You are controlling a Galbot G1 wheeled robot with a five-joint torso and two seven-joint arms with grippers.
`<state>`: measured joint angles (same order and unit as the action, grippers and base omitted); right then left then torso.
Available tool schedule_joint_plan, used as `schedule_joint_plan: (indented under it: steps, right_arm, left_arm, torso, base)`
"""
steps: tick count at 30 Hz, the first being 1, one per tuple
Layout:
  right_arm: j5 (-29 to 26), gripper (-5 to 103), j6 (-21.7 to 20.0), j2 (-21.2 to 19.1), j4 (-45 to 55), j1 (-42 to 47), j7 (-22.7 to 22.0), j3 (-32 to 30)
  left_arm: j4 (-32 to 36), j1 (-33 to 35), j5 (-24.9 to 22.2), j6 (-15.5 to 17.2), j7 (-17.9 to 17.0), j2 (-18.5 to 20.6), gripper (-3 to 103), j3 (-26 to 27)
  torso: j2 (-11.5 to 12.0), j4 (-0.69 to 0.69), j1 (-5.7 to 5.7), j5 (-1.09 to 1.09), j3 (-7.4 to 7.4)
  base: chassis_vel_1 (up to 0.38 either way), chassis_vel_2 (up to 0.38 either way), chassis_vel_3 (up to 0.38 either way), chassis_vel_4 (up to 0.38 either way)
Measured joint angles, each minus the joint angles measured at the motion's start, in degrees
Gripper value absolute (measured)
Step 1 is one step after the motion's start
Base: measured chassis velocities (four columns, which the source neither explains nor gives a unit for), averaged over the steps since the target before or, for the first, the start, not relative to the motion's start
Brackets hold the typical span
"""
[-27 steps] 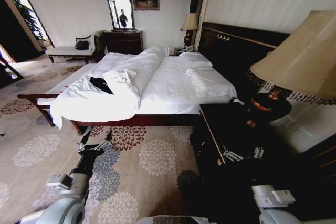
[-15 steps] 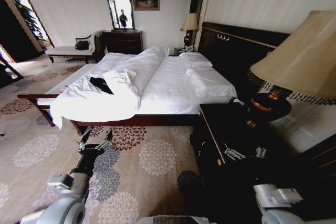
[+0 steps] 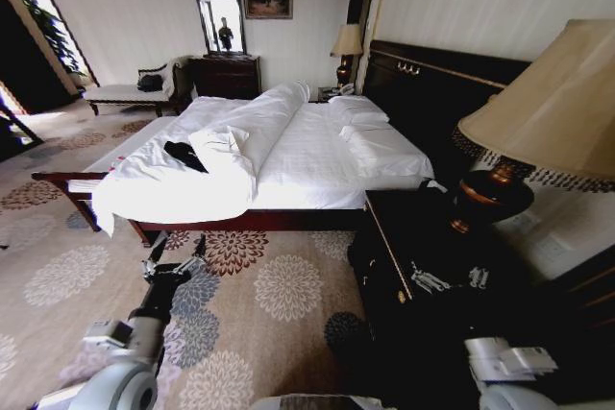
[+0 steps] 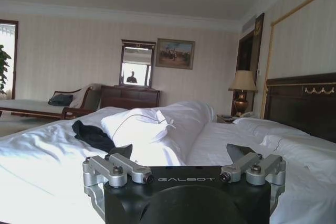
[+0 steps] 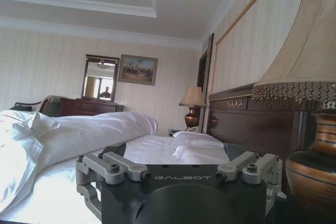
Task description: Fold the clothes on the bed.
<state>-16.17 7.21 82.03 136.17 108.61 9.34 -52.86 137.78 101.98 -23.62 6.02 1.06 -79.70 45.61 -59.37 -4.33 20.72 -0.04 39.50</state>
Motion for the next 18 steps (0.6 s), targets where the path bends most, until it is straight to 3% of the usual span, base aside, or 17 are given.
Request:
schedule_joint_plan:
  steps: [18]
  right_arm:
    - [0.09,100,-0.37,0.1,-0.92,-0.46,0.25,0.43]
  left_arm:
    - [2.5,1.13,-1.89,0.19,0.21,0.71,100,-0.27]
  torso:
    - [0.0,0.0,0.0,0.0,0.0]
  base:
    - [0.0,0.0,0.0,0.0]
